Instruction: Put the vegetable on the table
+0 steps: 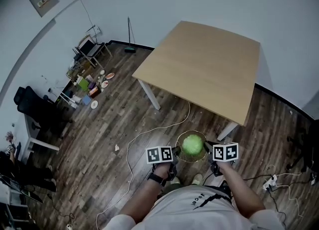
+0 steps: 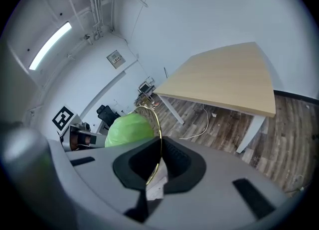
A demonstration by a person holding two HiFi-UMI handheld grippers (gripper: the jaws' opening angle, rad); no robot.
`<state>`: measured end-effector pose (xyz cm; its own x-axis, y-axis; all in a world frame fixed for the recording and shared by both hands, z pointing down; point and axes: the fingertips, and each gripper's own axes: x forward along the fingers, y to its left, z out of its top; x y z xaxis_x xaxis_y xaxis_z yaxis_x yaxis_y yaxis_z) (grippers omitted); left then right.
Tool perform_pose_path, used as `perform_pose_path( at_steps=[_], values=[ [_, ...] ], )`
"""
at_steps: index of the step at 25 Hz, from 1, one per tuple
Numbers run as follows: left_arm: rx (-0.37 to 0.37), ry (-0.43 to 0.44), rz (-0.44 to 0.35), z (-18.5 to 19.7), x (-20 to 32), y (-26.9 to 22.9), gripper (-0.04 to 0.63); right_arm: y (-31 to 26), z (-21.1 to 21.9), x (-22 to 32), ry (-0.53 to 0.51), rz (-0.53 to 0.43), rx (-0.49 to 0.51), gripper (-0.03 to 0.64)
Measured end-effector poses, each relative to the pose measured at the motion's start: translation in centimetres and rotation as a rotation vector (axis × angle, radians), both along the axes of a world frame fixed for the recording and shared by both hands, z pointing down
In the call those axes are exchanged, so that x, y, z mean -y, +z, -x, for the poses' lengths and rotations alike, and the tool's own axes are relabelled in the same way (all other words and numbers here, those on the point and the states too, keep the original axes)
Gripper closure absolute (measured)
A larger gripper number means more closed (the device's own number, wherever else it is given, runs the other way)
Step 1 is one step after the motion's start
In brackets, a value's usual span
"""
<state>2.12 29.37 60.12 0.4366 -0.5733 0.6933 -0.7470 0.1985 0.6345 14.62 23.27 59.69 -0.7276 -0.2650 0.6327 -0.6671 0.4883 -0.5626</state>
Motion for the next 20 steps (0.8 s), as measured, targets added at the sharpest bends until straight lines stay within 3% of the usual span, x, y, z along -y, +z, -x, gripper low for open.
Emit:
perform_pose_path(
  at_steps=[13, 20],
  values=[
    [0.01, -0.033, -0.004, 0.8, 2.8, -0.1, 0.571, 0.0, 0.9, 2.9, -0.017, -0.006, 0.009, 0.594],
    [-0.021, 0.022, 0.094, 2.5, 4.2, 3.1, 0.571, 3.0, 2.3, 3.9, -0.006, 0.098, -0.084, 0.595]
  ],
)
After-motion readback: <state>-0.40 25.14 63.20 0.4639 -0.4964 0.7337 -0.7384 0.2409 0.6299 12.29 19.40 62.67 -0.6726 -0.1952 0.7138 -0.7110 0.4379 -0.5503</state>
